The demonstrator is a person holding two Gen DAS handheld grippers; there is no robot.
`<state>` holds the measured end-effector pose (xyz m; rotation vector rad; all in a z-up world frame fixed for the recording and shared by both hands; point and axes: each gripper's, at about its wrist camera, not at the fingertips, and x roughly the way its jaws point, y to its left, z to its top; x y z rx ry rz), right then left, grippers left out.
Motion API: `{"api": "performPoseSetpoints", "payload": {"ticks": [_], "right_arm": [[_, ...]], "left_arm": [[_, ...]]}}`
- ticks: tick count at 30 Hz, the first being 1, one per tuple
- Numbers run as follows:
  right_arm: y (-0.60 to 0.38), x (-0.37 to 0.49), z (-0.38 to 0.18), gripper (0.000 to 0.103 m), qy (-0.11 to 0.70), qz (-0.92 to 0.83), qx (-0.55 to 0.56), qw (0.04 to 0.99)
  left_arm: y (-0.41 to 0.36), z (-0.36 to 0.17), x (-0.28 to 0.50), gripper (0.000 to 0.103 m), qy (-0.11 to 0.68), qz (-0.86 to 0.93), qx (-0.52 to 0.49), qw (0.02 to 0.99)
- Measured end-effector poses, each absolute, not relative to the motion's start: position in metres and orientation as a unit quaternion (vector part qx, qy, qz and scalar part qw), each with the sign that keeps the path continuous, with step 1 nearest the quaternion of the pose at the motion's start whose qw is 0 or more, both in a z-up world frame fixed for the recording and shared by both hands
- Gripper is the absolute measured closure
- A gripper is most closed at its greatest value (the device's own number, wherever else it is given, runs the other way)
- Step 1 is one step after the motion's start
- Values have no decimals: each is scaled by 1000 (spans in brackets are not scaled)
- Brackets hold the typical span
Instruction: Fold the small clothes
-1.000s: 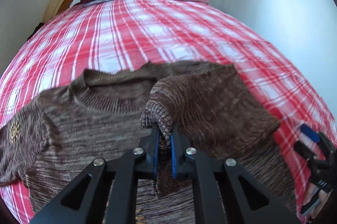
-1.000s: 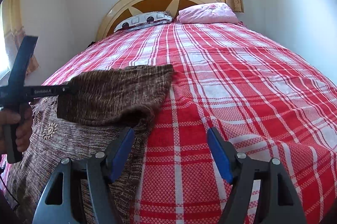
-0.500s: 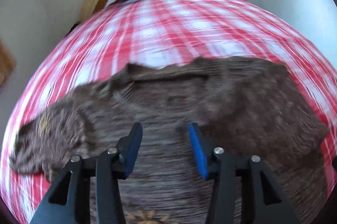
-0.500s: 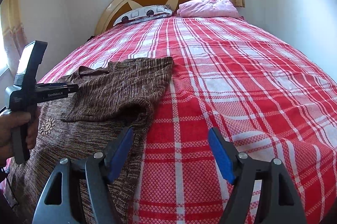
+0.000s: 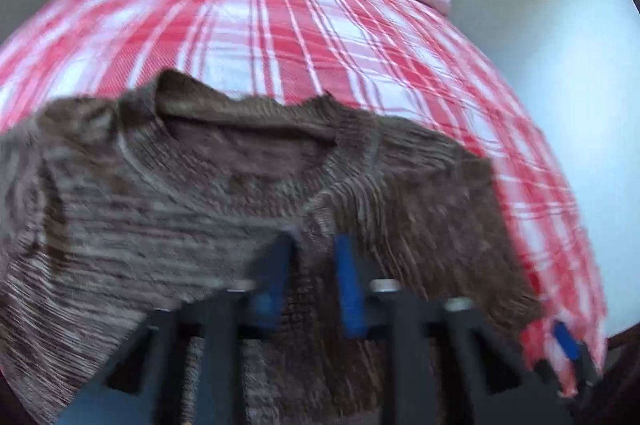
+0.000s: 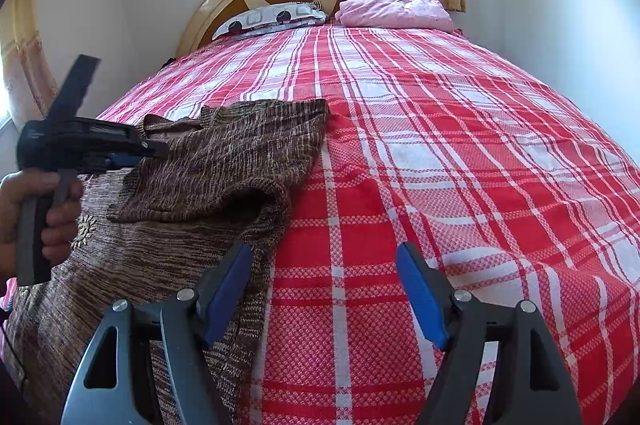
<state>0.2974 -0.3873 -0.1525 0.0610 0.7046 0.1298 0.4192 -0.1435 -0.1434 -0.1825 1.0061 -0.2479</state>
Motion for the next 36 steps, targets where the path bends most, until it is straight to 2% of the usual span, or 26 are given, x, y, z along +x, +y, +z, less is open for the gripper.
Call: {"api": "performPoseSetpoints", "payload": {"ticks": [2,4,5,6,7,10,13,14,17,20,23,28,31,33,36], "right_arm": [[-387,298,-153,28,345,65,31,936],[-387,298,-153,28,347,67,31,935],[-386,299,-154,28,348,68,31,934],[-386,300,-154,28,351,69,29,933],[-385,301,-155,28,353,70,27,933],[-383,300,-153,28,354,73,26,932],[-377,303,-135,28,344,81,12,935],[-370,304,-125,28,329,80,-10,941],[-351,319,-108,28,300,69,-55,950],[-340,355,-123,28,352,66,-67,931],[-340,372,-157,28,415,31,-93,904],[-349,354,-159,27,407,23,-74,910],[-340,349,-165,21,396,-2,-102,913],[-339,348,-164,21,393,-6,-108,913],[-341,344,-165,21,389,-4,-102,916]], "left_arm": [[-146,-133,417,90,444,-70,-29,893],[-147,-123,412,86,386,35,76,919],[-145,-124,414,68,379,51,94,919],[-142,-126,414,43,384,48,101,917],[-141,-128,413,36,392,40,95,914],[-146,-134,405,37,393,23,100,914],[-164,-150,396,33,391,53,213,894],[-163,-154,397,33,393,59,221,891],[-146,-152,397,26,395,67,208,892],[-132,-151,394,25,391,80,219,890],[-109,-150,387,25,400,61,173,898],[-88,-148,370,24,398,40,147,905],[-74,-140,357,15,391,35,141,909],[-60,-133,346,2,383,33,137,913],[-20,-119,330,0,364,49,131,921]]}}
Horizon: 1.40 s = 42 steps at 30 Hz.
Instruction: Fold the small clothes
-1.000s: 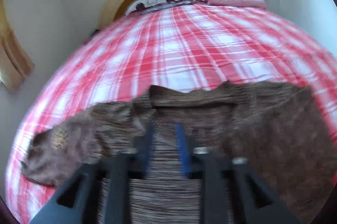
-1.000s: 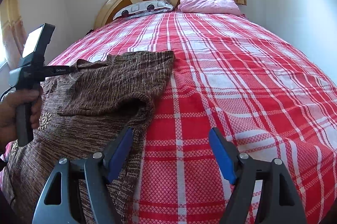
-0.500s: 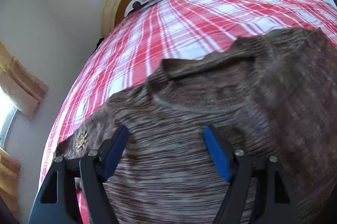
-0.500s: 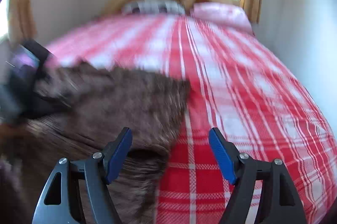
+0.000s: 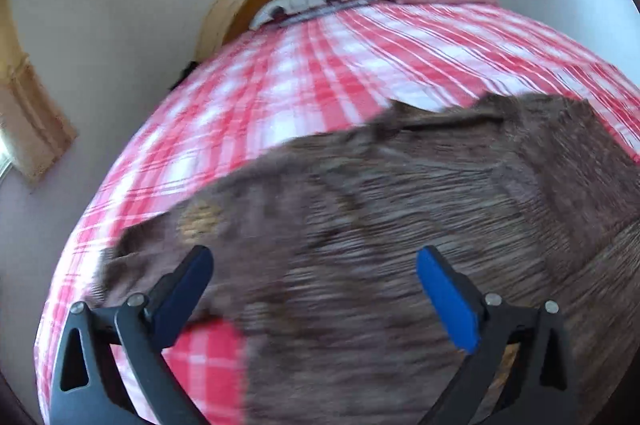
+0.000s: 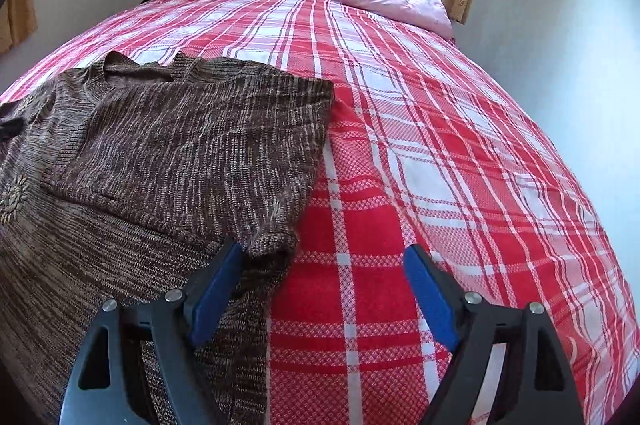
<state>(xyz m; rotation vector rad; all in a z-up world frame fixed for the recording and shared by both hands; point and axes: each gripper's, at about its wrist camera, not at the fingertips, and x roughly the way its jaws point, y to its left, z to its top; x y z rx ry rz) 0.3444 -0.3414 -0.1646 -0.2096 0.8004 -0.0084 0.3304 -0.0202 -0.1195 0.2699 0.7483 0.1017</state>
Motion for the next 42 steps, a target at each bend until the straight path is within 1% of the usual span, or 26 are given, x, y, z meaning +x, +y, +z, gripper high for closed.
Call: {"api": "performPoseSetpoints", "payload": {"ticks": [3,7,11,13,14,15,16,17,19,21,25,26,27,29,31,32,33,34,35,42], "right_arm": [[-343,343,-164,20,392,-2,-97,915],[-342,340,-155,20,399,-3,-96,912],[-331,312,-123,20,330,-13,-95,939],[-317,297,-112,20,308,43,-75,948],[-307,289,-109,20,300,71,-73,949],[-295,281,-109,20,292,96,-82,948],[-283,272,-111,20,283,115,-101,947],[-273,265,-114,20,273,125,-119,946],[-259,256,-123,20,258,132,-157,944],[-251,252,-125,20,249,132,-181,942],[-250,247,-125,20,239,131,-185,944],[-250,247,-126,20,239,127,-185,945],[-250,247,-128,20,241,124,-186,944],[-250,250,-130,20,243,122,-186,944],[-251,250,-131,20,243,121,-187,944],[-251,250,-131,20,242,121,-188,944],[-250,249,-131,20,242,121,-188,944],[-250,249,-132,20,243,121,-190,944],[-250,249,-132,20,243,120,-191,943],[-249,251,-134,20,245,116,-190,944]], "left_arm": [[25,-115,322,0,366,85,135,917],[95,-117,313,0,384,152,112,904],[178,-123,302,0,392,240,63,886],[205,-128,300,3,394,266,38,879],[221,-131,299,7,396,280,16,875],[233,-135,298,14,399,282,-10,872],[239,-138,297,18,401,279,-25,872],[244,-141,297,27,405,273,-47,871],[245,-146,300,33,406,257,-68,874],[238,-152,306,33,409,241,-79,876],[232,-161,321,33,421,219,-106,874],[232,-169,327,37,435,214,-114,867],[233,-176,331,38,449,217,-121,858],[233,-177,330,38,434,226,-131,862],[233,-177,332,40,436,226,-135,861],[234,-176,333,49,434,222,-139,862],[235,-175,333,72,431,217,-143,864],[236,-173,332,88,427,208,-147,868],[237,-171,333,93,427,194,-157,869],[242,-161,328,94,400,174,-188,880]]}}
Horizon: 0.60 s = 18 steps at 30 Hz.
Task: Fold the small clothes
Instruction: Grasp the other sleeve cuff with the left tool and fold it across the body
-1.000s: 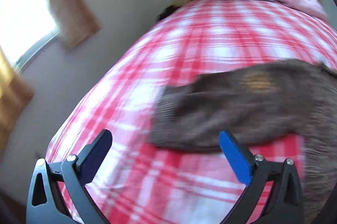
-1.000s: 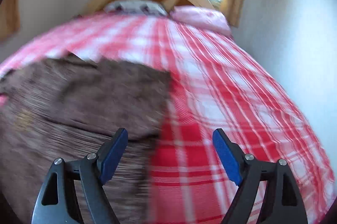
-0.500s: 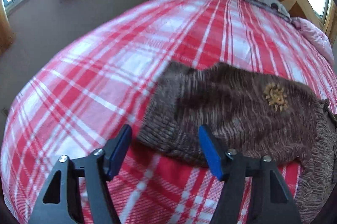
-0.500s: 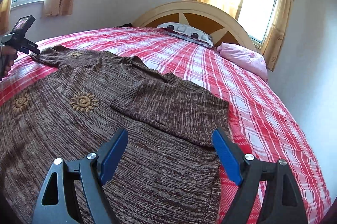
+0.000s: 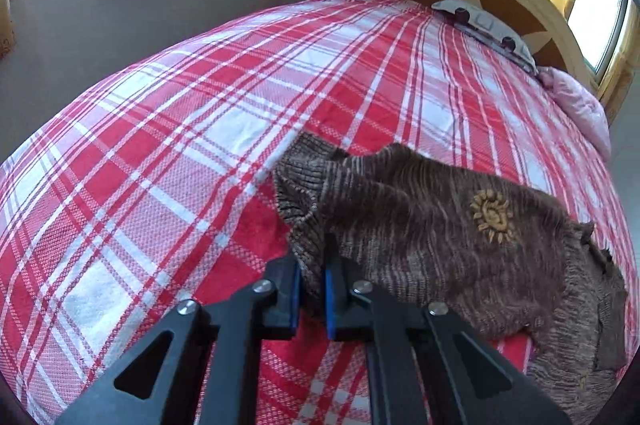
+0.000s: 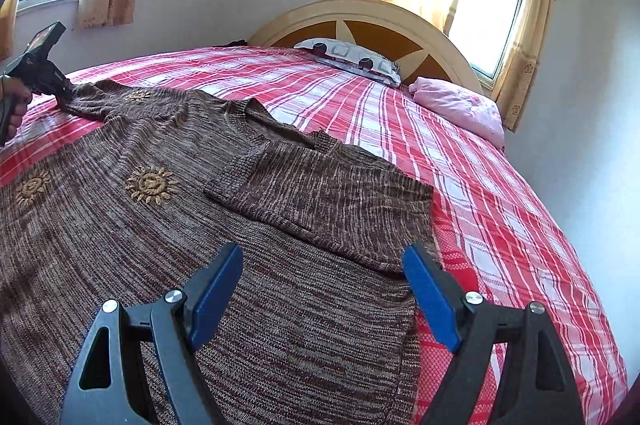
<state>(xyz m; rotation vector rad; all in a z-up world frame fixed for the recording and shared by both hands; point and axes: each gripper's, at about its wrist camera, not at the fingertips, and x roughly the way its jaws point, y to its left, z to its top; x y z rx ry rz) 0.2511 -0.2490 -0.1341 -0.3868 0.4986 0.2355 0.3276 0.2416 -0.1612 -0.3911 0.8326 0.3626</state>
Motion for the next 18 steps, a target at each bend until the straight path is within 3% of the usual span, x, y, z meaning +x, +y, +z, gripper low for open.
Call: {"api": "performPoseSetpoints", "payload": {"ticks": [12,18], "right_arm": [[-249,253,-137,20,249,112,-190,943],[-251,254,-138,20,250,110,-189,943]], "left_arm": [[225,-123,338,94,357,142,-221,897],[165,-82,347,94,317,80,-191,926]]}}
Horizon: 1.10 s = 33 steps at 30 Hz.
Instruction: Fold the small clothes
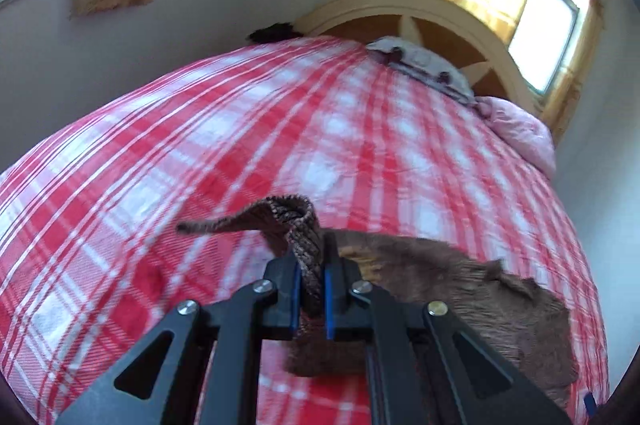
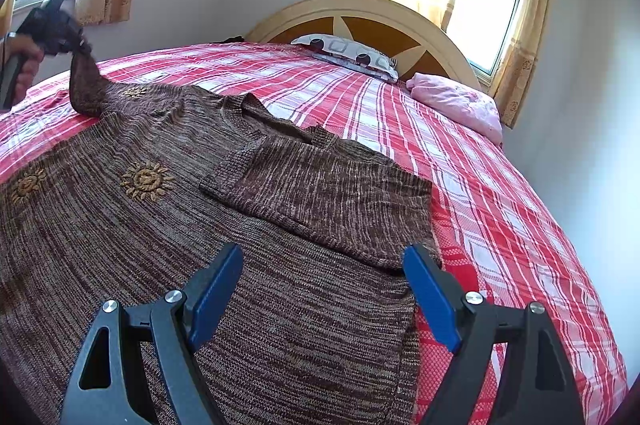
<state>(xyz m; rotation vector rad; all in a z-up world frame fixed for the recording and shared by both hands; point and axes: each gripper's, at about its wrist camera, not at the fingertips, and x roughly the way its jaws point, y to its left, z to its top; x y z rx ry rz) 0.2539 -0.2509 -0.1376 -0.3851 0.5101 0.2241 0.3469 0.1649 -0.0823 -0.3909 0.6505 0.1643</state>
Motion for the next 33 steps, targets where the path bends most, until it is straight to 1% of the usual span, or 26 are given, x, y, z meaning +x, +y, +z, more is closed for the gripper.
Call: {"api": "performPoseSetpoints", "payload": {"ticks": [3,6,9,13,14,15,17,19,20,21,23,25,26,27,30,33], "right_arm": [[-251,254,-139,20,252,109,-189,943],[-252,254,-139,20,254,108,-189,942],[-251,256,-140,20,259,105,-192,941],[-250,256,-141,20,261,101,-198,940],[-250,257,-141,20,260,101,-199,939],[-249,257,-141,20,260,102,-199,939],[-250,257,-142,20,262,103,-198,939],[-252,258,-142,20,265,107,-192,939],[-254,259,-142,20,267,109,-187,939],[-255,260,-142,20,269,110,-184,939],[-256,263,-142,20,274,112,-176,939],[-258,265,-143,20,278,111,-170,939],[-258,265,-143,20,278,110,-169,939],[-258,266,-143,20,279,108,-169,939],[-256,268,-144,20,287,107,-174,936],[-254,272,-134,20,314,136,-158,926]], "left_arm": [[102,-59,348,94,298,20,-134,945],[47,-57,347,94,303,-31,-97,948],[-4,-70,348,94,316,-70,-70,944],[-53,-105,351,94,354,-99,-45,929],[-59,-111,350,92,358,-98,-40,928],[-66,-117,350,87,364,-98,-32,926],[-74,-125,346,85,377,-96,-14,921],[-75,-122,337,65,372,-109,6,922],[-70,-118,331,43,363,-106,15,926],[-62,-110,322,30,341,-98,23,935],[-43,-98,308,25,306,-89,31,947],[-22,-91,303,19,289,-59,47,954],[-6,-90,302,10,284,-30,55,957],[5,-91,306,6,286,-4,62,956],[43,-109,325,6,318,103,88,938],[74,-140,349,6,377,128,66,915]]}}
